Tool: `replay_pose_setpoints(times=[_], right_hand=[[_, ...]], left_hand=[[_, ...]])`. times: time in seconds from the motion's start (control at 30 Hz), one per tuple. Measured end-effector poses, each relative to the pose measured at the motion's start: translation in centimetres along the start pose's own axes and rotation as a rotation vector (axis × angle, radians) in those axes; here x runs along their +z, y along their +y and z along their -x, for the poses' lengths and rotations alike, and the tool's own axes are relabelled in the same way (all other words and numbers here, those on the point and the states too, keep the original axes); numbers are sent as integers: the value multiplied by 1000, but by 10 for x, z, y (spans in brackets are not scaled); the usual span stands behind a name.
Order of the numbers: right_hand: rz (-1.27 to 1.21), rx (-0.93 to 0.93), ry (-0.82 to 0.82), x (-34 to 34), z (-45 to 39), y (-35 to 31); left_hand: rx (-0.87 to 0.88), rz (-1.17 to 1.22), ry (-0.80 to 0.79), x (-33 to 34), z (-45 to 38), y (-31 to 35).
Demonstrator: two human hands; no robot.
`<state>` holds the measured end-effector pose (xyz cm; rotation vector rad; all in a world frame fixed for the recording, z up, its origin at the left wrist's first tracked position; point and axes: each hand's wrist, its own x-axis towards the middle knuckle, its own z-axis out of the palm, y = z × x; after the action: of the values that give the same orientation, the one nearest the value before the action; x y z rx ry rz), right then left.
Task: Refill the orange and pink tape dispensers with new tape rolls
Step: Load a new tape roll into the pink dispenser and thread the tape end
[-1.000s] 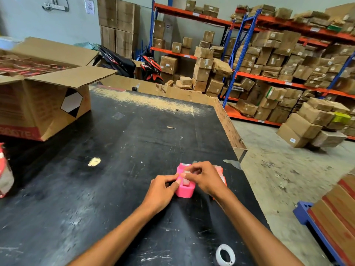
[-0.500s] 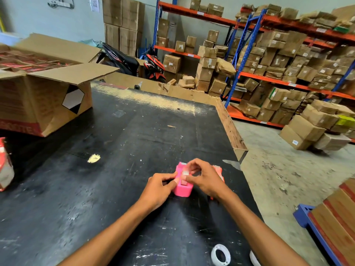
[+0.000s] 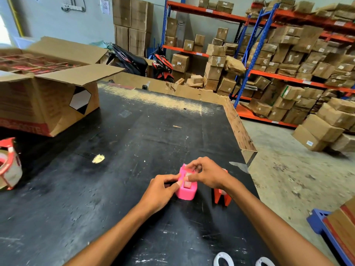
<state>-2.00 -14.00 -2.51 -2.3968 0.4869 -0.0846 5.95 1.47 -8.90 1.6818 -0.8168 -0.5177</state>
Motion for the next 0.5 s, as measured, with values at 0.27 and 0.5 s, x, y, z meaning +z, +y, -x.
replay_pose_setpoints(times=[0.27,0.5], right_hand=[[17,-32,8,-4,2,3],[-98,-74,51,-8,-4,5]], left_hand=[[-20,11,-11,-3,-1,1],[-25,-76,1,-3,-9,9]])
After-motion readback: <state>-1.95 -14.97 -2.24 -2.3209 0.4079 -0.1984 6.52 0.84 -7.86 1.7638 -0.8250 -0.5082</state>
